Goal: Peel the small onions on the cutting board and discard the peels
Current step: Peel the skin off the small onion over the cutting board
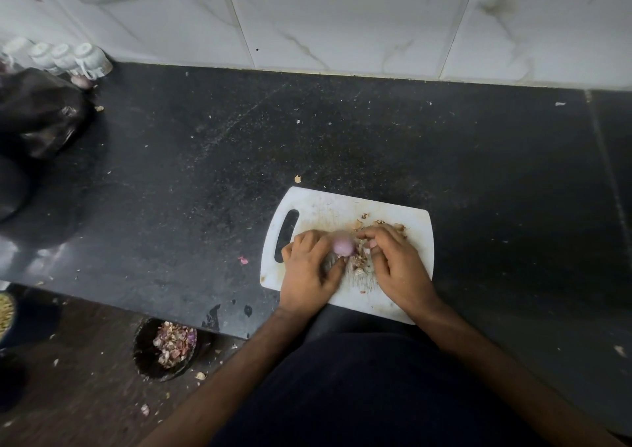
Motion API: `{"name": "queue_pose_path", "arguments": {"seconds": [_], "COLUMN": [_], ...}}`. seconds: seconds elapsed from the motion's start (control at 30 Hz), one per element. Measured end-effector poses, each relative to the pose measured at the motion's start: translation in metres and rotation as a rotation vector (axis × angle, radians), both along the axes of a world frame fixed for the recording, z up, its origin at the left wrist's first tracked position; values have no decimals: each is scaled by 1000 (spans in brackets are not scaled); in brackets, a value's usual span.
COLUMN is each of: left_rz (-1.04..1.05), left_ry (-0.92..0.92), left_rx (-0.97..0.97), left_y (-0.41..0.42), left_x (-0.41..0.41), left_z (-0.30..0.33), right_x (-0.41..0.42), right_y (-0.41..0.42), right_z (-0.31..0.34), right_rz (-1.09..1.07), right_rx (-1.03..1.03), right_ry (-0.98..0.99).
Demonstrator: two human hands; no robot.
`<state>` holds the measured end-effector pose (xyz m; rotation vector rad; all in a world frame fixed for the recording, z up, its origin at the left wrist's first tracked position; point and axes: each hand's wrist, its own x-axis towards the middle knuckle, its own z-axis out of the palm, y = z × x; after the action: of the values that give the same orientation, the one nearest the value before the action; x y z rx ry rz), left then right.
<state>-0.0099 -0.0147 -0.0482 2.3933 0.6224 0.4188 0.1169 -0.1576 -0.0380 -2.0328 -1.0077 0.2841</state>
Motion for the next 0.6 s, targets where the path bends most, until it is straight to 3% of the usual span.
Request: {"name": "queue_pose_path", "arguments": {"seconds": [0.23, 0.47, 0.6], "left_rz": [-113, -73, -82], "left_ry": [33, 1, -9], "left_rx": [-23, -73, -55], "left_y": [2, 4, 1], "left_x": [-1, 0, 0], "left_z": [4, -3, -1], "right_x": [0, 1, -1], "right_y": [2, 0, 3], "right_z": [-7, -2, 0], "right_rz": [99, 83, 123], "right_rx": [-53, -14, -44], "right_ry": [-7, 65, -32]}}
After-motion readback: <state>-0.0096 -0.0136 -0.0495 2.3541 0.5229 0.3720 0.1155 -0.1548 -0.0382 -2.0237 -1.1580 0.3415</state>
